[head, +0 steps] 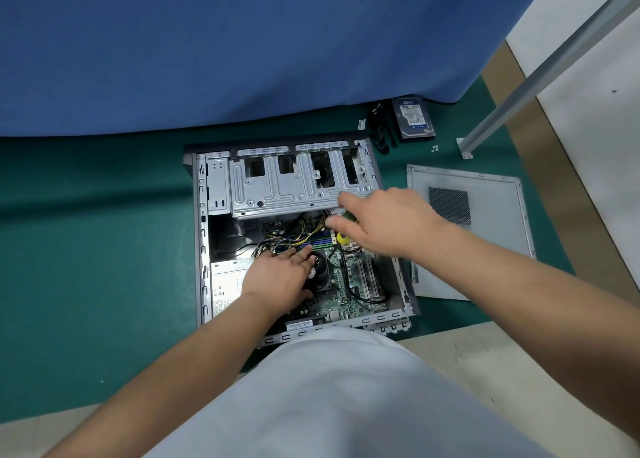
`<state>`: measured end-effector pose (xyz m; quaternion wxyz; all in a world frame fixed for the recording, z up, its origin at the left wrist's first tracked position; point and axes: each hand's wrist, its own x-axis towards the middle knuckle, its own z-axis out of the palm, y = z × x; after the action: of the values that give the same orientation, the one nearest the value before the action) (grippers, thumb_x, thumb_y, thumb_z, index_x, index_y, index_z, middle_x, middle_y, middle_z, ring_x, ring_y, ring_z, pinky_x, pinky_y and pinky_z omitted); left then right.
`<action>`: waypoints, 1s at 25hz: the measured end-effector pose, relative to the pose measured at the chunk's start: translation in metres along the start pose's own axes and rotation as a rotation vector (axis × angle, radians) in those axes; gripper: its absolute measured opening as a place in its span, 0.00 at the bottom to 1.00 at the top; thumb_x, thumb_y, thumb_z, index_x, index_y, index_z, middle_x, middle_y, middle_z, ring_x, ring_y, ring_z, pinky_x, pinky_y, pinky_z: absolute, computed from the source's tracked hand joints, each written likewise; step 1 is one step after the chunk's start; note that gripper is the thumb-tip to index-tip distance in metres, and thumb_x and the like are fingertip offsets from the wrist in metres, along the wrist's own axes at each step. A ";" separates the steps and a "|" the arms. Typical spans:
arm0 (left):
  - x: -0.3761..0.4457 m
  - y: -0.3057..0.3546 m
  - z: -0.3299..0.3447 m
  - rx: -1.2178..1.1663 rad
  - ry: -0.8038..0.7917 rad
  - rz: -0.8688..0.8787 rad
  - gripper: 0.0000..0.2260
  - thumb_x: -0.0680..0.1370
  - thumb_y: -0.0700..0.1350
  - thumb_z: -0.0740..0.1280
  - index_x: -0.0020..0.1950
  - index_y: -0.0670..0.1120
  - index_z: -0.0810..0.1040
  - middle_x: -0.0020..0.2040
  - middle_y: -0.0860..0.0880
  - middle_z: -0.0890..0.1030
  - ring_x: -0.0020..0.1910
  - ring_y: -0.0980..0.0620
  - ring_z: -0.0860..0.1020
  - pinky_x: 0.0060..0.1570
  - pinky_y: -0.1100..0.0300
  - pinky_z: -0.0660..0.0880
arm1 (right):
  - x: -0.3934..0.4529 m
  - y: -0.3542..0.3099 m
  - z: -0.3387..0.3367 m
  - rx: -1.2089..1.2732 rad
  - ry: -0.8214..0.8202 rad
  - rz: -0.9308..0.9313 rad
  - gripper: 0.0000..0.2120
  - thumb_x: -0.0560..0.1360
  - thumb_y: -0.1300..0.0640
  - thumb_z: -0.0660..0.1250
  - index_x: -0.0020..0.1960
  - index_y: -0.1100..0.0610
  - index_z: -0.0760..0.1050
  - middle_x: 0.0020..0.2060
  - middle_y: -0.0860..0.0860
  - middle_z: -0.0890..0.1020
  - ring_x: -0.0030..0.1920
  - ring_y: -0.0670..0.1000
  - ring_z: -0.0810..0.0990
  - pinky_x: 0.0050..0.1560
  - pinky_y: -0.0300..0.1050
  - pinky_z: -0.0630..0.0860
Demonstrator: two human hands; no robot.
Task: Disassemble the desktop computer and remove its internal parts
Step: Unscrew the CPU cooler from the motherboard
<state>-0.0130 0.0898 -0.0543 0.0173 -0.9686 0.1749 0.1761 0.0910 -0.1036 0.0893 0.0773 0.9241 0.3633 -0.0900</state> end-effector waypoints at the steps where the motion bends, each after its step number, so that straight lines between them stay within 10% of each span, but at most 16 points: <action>1: 0.000 0.000 0.001 0.001 0.001 0.001 0.35 0.81 0.66 0.60 0.83 0.53 0.56 0.84 0.55 0.51 0.80 0.52 0.61 0.67 0.50 0.68 | 0.001 -0.005 0.002 -0.088 0.050 0.064 0.31 0.80 0.30 0.41 0.61 0.50 0.71 0.31 0.51 0.75 0.35 0.57 0.79 0.28 0.42 0.59; 8: 0.002 -0.001 0.005 -0.007 0.005 -0.009 0.35 0.80 0.66 0.61 0.83 0.54 0.58 0.84 0.55 0.52 0.80 0.52 0.63 0.66 0.50 0.68 | 0.001 0.001 -0.010 0.043 -0.134 -0.439 0.18 0.78 0.47 0.60 0.63 0.56 0.72 0.52 0.52 0.76 0.52 0.55 0.76 0.53 0.53 0.77; 14: 0.002 -0.001 0.006 -0.001 0.004 -0.010 0.35 0.80 0.66 0.61 0.83 0.53 0.58 0.84 0.55 0.52 0.80 0.52 0.63 0.66 0.49 0.68 | -0.001 -0.021 0.000 -0.167 0.073 -0.102 0.26 0.83 0.35 0.44 0.60 0.55 0.68 0.31 0.50 0.76 0.32 0.57 0.78 0.27 0.44 0.62; 19: 0.002 -0.001 0.004 -0.012 0.005 -0.012 0.35 0.80 0.66 0.61 0.83 0.54 0.58 0.84 0.55 0.52 0.80 0.52 0.63 0.67 0.49 0.68 | 0.004 -0.005 -0.015 0.027 -0.185 -0.453 0.16 0.82 0.48 0.61 0.65 0.56 0.70 0.55 0.53 0.75 0.53 0.56 0.77 0.51 0.55 0.77; 25: 0.002 -0.001 0.004 -0.011 0.006 -0.010 0.35 0.80 0.66 0.61 0.83 0.54 0.58 0.84 0.55 0.52 0.80 0.52 0.62 0.67 0.49 0.68 | 0.001 -0.029 -0.006 -0.154 0.025 0.037 0.29 0.82 0.34 0.42 0.60 0.54 0.71 0.28 0.50 0.72 0.32 0.57 0.75 0.28 0.43 0.57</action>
<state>-0.0127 0.0908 -0.0589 0.0125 -0.9700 0.1691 0.1741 0.0726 -0.0810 0.0925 0.1451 0.9231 0.3529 -0.0488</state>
